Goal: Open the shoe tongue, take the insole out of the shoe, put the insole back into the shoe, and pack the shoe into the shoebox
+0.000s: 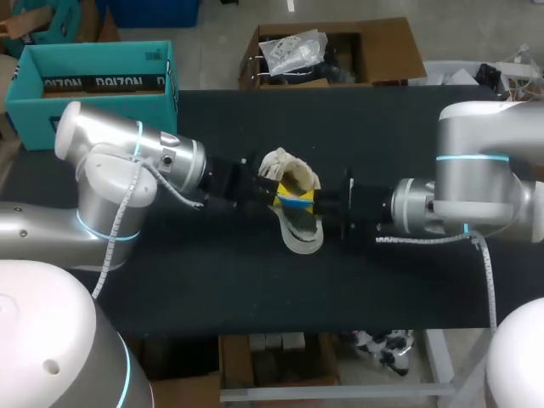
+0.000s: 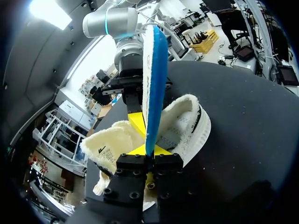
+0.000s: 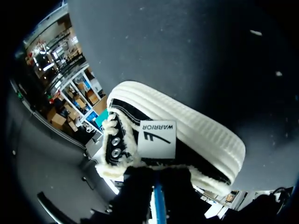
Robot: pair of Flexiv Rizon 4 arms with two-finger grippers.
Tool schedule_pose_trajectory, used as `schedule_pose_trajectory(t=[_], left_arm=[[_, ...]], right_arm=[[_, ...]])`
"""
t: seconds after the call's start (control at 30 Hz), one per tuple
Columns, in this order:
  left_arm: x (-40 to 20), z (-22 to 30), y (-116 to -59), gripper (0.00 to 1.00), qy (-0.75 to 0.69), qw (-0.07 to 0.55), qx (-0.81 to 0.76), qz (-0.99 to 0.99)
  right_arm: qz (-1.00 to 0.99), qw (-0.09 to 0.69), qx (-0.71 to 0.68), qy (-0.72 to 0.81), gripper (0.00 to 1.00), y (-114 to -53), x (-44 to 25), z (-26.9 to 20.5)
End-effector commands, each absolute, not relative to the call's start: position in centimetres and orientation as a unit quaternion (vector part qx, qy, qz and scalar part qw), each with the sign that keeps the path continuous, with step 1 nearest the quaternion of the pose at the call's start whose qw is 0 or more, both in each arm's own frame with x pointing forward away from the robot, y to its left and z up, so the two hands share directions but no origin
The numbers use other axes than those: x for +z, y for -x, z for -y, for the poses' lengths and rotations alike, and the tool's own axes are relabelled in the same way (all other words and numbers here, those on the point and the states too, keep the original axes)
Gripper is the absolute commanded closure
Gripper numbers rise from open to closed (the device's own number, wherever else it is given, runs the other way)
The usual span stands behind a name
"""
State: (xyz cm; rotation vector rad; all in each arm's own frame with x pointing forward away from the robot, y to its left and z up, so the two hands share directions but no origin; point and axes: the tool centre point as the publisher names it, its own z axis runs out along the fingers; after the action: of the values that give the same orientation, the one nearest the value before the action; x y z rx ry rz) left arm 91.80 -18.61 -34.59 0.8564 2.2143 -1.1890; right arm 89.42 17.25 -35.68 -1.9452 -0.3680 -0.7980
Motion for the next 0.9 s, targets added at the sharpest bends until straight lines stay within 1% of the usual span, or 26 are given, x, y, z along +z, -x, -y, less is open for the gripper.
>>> schedule_pose_trajectory(t=[0.03, 0.13, 0.2, 0.27, 0.3, 0.33, 0.4, 0.63, 0.67, 0.7, 0.73, 0.77, 0.8, 0.83, 0.87, 0.9], left_arm=[[-34.1, 18.8, -91.4, 0.8, -0.32, 0.246, -0.44, -0.802], [-33.1, 18.5, -90.7, 0.78, -0.33, 0.254, -0.446, -0.793], [-32.6, 18.3, -90.2, 0.74, -0.333, 0.258, -0.449, -0.788], [-32.4, 18.2, -89.9, 0.78, -0.334, 0.261, -0.45, -0.786], [-32.4, 18.2, -89.9, 0.84, -0.334, 0.262, -0.45, -0.785], [-32.3, 18.2, -89.9, 0.94, -0.335, 0.263, -0.452, -0.784], [-32.2, 18.4, -89.8, 1.0, -0.337, 0.262, -0.457, -0.78], [-32.5, 18.9, -89.7, 1.0, -0.347, 0.256, -0.459, -0.777], [-32.6, 18.9, -89.7, 1.0, -0.347, 0.256, -0.459, -0.777], [-32.6, 18.8, -89.8, 1.0, -0.348, 0.257, -0.458, -0.777], [-32.7, 18.7, -89.8, 1.0, -0.348, 0.257, -0.457, -0.777], [-32.7, 18.6, -89.9, 1.0, -0.347, 0.258, -0.457, -0.777], [-32.7, 18.6, -89.9, 1.0, -0.347, 0.258, -0.456, -0.778], [-32.8, 18.5, -89.9, 1.0, -0.346, 0.259, -0.455, -0.778], [-32.8, 18.4, -89.9, 1.0, -0.346, 0.259, -0.455, -0.779], [-32.9, 18.4, -89.9, 1.0, -0.346, 0.259, -0.454, -0.779]], right_arm=[[0.149, 0.482, -0.327, 0.799, 1.0, -89.7, -35.9, -17.0], [0.146, 0.481, -0.329, 0.799, 1.0, -89.7, -35.9, -16.7], [0.145, 0.48, -0.33, 0.8, 1.0, -89.7, -35.9, -16.5], [0.144, 0.479, -0.331, 0.8, 1.0, -89.6, -35.8, -16.5], [0.144, 0.478, -0.331, 0.801, 1.0, -89.7, -35.8, -16.5], [0.144, 0.478, -0.331, 0.801, 1.0, -89.7, -35.8, -16.5], [0.144, 0.477, -0.33, 0.802, 1.0, -89.7, -35.9, -16.5], [0.139, 0.479, -0.333, 0.8, 1.0, -89.4, -35.7, -16.5], [0.137, 0.479, -0.334, 0.8, 0.62, -89.2, -35.5, -16.4], [0.135, 0.479, -0.338, 0.799, 0.51, -88.9, -35.3, -16.2], [0.134, 0.476, -0.341, 0.799, 0.11, -88.5, -35.0, -16.1], [0.135, 0.473, -0.344, 0.8, 0.02, -88.1, -34.7, -16.0], [0.135, 0.471, -0.347, 0.8, 0.0, -87.8, -34.4, -15.8], [0.136, 0.468, -0.349, 0.801, 0.02, -87.4, -34.1, -15.7], [0.138, 0.465, -0.352, 0.801, 0.1, -87.0, -33.7, -15.6], [0.141, 0.461, -0.355, 0.802, 0.2, -86.7, -33.4, -15.6]])
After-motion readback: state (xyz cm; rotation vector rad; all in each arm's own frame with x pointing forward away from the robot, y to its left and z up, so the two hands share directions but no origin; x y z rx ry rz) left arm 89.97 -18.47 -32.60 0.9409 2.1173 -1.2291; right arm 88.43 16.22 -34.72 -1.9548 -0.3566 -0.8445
